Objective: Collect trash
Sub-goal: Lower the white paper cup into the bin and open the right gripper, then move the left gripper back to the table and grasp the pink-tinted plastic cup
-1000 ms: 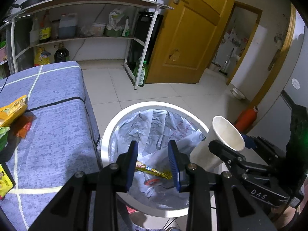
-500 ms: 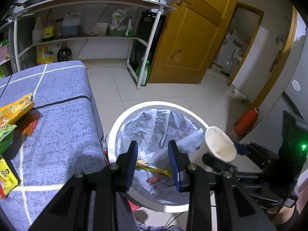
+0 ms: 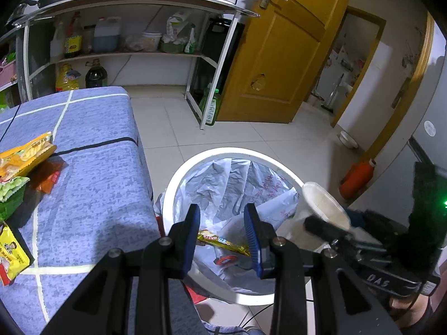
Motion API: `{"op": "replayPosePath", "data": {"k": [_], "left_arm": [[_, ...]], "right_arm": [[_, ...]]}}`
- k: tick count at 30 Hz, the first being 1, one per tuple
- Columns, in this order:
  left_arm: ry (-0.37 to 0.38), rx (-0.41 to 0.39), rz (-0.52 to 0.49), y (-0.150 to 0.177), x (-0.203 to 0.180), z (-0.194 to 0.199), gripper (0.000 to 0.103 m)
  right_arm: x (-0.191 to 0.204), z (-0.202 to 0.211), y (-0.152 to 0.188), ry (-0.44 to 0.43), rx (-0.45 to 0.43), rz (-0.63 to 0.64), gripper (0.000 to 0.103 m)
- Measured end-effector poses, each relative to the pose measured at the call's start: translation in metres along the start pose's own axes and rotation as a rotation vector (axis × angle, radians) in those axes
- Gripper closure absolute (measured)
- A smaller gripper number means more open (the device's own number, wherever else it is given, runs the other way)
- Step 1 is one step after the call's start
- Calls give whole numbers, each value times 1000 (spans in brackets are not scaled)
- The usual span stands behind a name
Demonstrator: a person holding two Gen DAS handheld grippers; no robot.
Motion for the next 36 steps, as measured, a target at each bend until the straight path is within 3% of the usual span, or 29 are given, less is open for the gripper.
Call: {"op": "replayPosePath", "data": {"k": [4,8,11,12,13,14,18,27,36], "left_arm": [[1,-4,-5,-1,1,3,69],[2,-10,-7,-2,1,5,69],[4,-8,-4,-1,1,5,68],[4,-8,-4,-1,1,5,68],[4,-9,-3,-1,1,5,68],[4,-9,0,-1,1,5,68],[7,-9,-4,-1,1,6,68],[3,-30,-1,-4,7,20,68],[-14,-64,-4,-2,23,53,67]], "right_arm": [[-3,8,-9,6,-68,5,42],[-8,4,-5,27,-55,-13,42],[-10,2,-5,43,-63,-11,35],[-12,1,-4,60,-47,-13,54],[-14,1,-4,83,-25,-32,101],[-14,2,-6,75,-14,-45,103],[-7,7,-15,59,-84,-7,100],[-1,3,-13,37,-78,-5,51],[17,13,-19,30,-98,25,50]]}}
Point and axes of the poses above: each gripper's, at about its wrist camera, not at the fingertips, and z roughly against the way its jaws point, x to its left, y to its underside, the point moved 4 cm from there along -z, roughly the way its jaws point, and after that the axes turned 13 degrees about -x, right-handed, at the moved point
